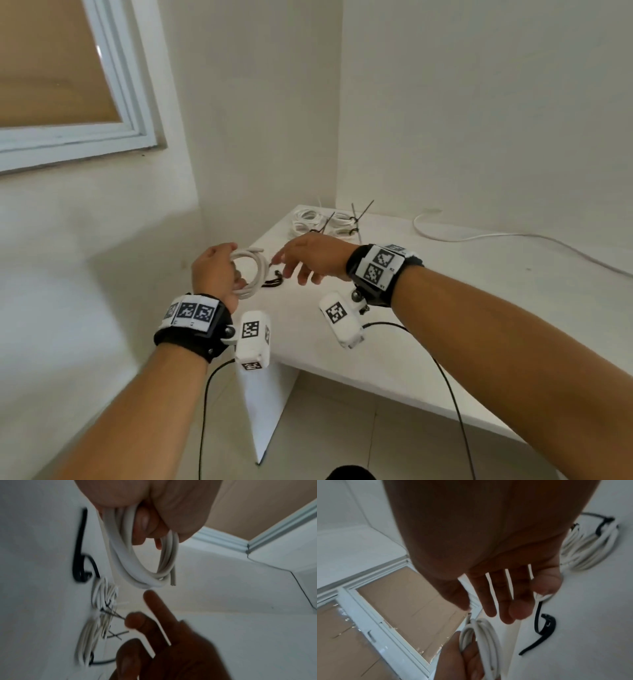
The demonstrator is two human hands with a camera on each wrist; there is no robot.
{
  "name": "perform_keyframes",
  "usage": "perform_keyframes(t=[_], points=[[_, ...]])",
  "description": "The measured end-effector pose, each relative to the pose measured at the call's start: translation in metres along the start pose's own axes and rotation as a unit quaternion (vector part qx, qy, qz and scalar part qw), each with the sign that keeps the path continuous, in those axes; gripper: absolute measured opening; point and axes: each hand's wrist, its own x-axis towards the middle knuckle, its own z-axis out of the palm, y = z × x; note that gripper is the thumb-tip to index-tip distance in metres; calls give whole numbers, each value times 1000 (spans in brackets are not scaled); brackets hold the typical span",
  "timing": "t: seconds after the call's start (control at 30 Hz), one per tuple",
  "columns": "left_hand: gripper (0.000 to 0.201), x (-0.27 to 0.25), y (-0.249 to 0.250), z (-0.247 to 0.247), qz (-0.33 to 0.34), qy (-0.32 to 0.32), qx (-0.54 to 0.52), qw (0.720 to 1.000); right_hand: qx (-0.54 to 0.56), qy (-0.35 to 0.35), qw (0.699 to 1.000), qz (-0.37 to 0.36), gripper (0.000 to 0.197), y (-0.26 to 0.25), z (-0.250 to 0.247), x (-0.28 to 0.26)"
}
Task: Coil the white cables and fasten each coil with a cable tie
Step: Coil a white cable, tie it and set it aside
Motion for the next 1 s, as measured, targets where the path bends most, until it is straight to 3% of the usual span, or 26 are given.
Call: perform_keyframes(t=[0.13, 0.23, 0.4, 0.5, 0.63, 0.83, 1.0], points=[[14, 17, 3, -47, 12, 40, 7, 999, -227, 9, 974, -9, 22, -9, 33, 43], [15, 19, 5, -68, 7, 52, 15, 999, -316, 18, 948, -2, 30, -12, 57, 70], [15, 21, 7, -92, -1, 57, 10, 998, -377, 20, 926, 9, 23, -7, 77, 100], [15, 21, 8, -94, -7, 50, 3, 999, -401, 20, 915, 35, 6, -5, 76, 105], [15, 17, 9, -85, -11, 34, -7, 999, -416, 11, 908, 51, 21, 1, 74, 104], [15, 11, 9, -66, -9, 7, -5, 1000, -443, -16, 896, 1, 29, 6, 65, 101], [15, 6, 7, -54, -15, 2, -13, 1000, -435, -10, 899, -38, 16, 6, 59, 91]])
